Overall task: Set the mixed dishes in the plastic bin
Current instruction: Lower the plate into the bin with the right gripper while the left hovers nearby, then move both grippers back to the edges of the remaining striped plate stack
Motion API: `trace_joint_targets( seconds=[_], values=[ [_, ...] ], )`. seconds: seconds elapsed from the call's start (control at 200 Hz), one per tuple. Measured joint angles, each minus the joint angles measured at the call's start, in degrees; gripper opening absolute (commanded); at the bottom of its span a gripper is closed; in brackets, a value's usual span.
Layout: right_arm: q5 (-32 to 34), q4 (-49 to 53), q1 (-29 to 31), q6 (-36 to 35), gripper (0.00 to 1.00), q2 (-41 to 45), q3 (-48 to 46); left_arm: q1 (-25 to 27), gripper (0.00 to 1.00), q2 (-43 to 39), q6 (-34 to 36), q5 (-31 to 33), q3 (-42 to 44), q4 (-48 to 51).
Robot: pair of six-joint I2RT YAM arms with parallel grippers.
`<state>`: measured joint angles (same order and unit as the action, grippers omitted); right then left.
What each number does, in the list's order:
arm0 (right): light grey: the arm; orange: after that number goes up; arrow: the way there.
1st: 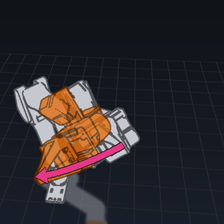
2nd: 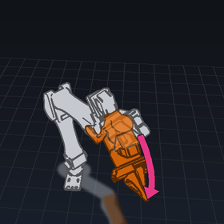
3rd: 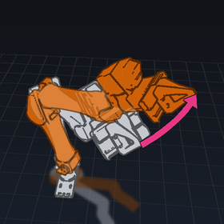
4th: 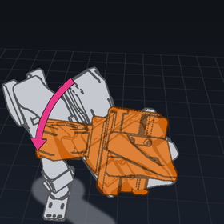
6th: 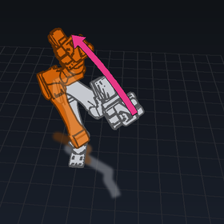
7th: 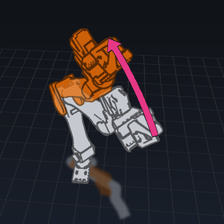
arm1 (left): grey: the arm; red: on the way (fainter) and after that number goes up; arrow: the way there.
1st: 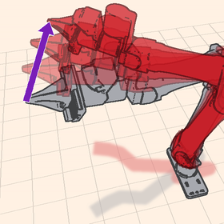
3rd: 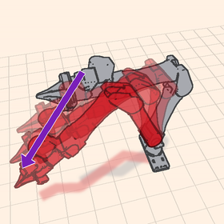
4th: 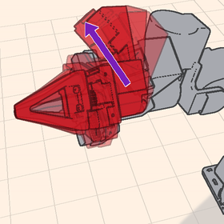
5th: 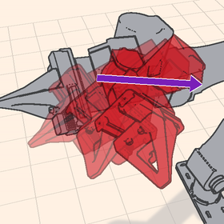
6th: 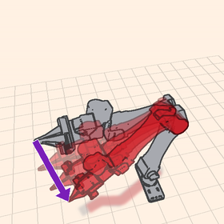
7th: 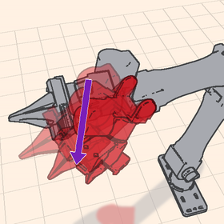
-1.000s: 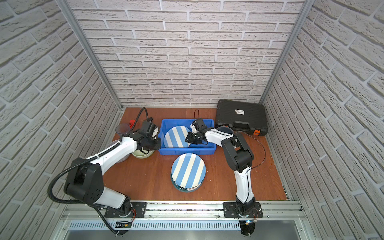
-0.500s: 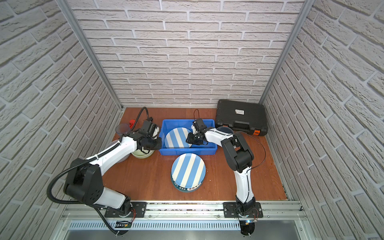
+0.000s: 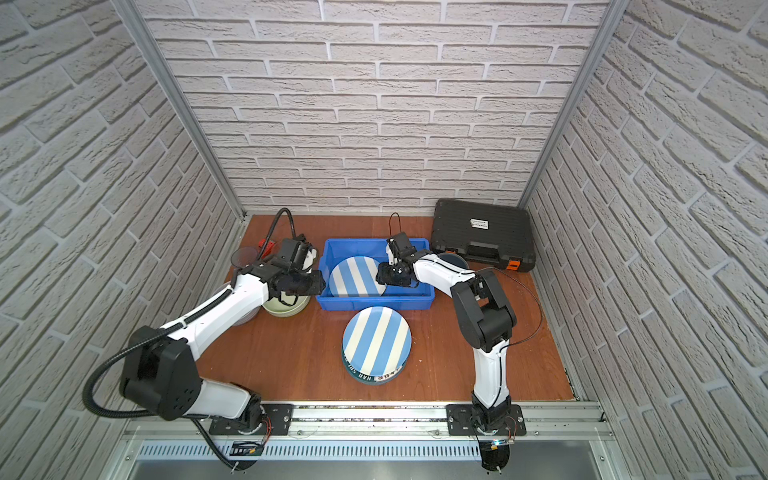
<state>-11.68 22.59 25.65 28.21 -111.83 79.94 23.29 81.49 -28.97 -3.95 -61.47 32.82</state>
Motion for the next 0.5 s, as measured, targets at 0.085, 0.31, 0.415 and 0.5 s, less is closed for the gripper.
trace_joint_targets(
  seconds=[0.085,0.31,0.415,0.5],
  values=[
    [0.55,1.09,0.00,-0.76,0.54,1.90,0.72,0.04,0.54,-1.55,0.48,-0.07,0.04,0.04],
    [1.55,4.72,0.00,-2.80,0.51,8.50,1.03,0.57,0.55,-8.41,0.87,-1.70,1.38,0.02],
    [1.51,6.45,0.02,-3.65,0.49,13.92,0.02,2.05,0.54,-11.13,0.87,-2.62,2.08,0.33],
    [1.27,7.76,0.07,-4.31,0.48,19.47,-1.77,5.07,0.52,-12.63,0.79,-2.80,2.51,0.61]
  ],
)
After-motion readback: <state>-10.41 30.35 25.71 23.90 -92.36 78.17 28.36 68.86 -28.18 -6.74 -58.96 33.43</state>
